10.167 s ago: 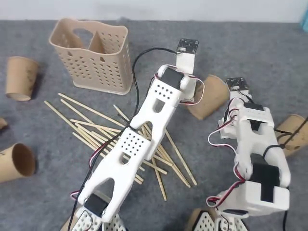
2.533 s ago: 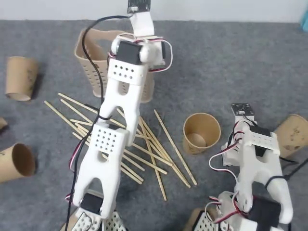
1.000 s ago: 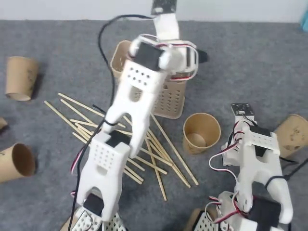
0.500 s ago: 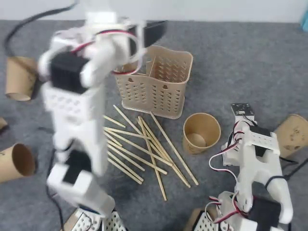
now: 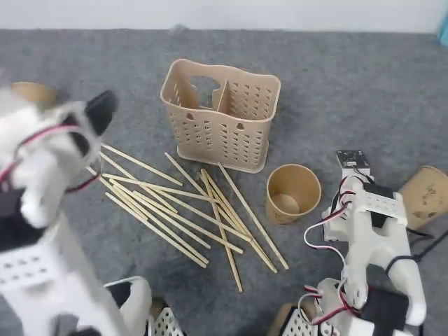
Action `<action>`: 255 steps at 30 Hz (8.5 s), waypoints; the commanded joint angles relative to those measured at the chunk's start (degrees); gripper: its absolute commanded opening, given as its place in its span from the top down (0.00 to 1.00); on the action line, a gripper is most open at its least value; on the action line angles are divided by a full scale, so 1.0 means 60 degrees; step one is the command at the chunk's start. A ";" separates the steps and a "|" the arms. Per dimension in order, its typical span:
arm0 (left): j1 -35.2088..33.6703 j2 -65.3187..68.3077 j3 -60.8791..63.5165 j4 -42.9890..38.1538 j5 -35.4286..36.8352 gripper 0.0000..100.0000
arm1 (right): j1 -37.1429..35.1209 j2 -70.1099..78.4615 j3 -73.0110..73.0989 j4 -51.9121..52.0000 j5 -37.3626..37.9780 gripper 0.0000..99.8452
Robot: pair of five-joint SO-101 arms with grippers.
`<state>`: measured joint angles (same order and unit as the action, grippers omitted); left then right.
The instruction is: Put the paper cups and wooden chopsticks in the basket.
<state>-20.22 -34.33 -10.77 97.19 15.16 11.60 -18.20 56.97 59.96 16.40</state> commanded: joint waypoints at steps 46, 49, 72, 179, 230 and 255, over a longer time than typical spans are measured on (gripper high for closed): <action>-0.1685 -0.7648 1.6125 -0.7179 -0.2828 0.68 | -0.2791 0.4125 -0.8689 0.4300 -0.1875 0.99; -0.1656 -0.7648 1.6125 -0.7194 -0.2828 0.68 | -0.2571 0.4095 -0.8821 0.4359 -0.1905 0.98; -0.1656 -0.7648 1.6271 -0.7590 -0.2828 0.68 | -0.2220 0.3275 -1.8095 0.7143 -0.1832 0.99; -0.1670 -0.7648 1.6388 -0.7824 -0.2828 0.95 | 0.3260 0.5429 -1.1018 0.7201 0.3941 0.99; -0.1670 -0.7648 1.6388 -0.7824 -0.2828 0.95 | 0.3436 -0.5663 -0.1055 0.4183 0.5744 0.80; -0.1670 -0.7648 1.6388 -0.7853 -0.2828 0.95 | 0.1751 -0.3245 -0.6564 0.6908 0.1905 0.99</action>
<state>-30.07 -79.43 87.78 51.38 -1.36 26.46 -43.60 27.60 96.44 34.59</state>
